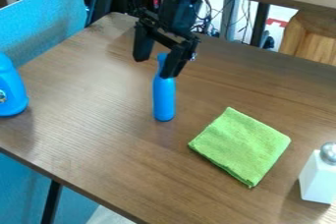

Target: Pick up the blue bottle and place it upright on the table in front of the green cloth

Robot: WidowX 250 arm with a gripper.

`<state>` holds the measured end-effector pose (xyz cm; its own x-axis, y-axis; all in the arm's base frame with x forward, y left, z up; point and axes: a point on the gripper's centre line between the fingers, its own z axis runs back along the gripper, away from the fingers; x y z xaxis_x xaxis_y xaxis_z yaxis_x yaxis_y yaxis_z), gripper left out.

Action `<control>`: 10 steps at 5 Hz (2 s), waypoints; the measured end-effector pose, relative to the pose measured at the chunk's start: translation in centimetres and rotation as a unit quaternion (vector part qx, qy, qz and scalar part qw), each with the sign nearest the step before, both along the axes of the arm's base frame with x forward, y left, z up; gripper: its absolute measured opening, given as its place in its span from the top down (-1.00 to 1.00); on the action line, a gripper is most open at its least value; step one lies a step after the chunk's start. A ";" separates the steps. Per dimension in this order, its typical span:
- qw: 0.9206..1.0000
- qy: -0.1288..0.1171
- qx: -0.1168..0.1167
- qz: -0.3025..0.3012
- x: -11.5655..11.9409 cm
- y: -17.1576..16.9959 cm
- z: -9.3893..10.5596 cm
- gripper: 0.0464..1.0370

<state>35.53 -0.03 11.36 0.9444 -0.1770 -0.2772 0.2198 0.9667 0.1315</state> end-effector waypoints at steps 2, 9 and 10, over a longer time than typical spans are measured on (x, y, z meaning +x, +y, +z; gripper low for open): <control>1.000 0.009 0.004 0.008 0.7 -0.3 -0.9 -0.82; 0.985 -0.012 -0.084 -0.148 -8.2 -9.6 3.0 0.39; 0.970 0.002 -0.083 -0.229 -9.9 -13.1 2.2 0.39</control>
<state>25.64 -13.14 13.61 0.7547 -0.6204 -0.2134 0.6316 0.7750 -0.0197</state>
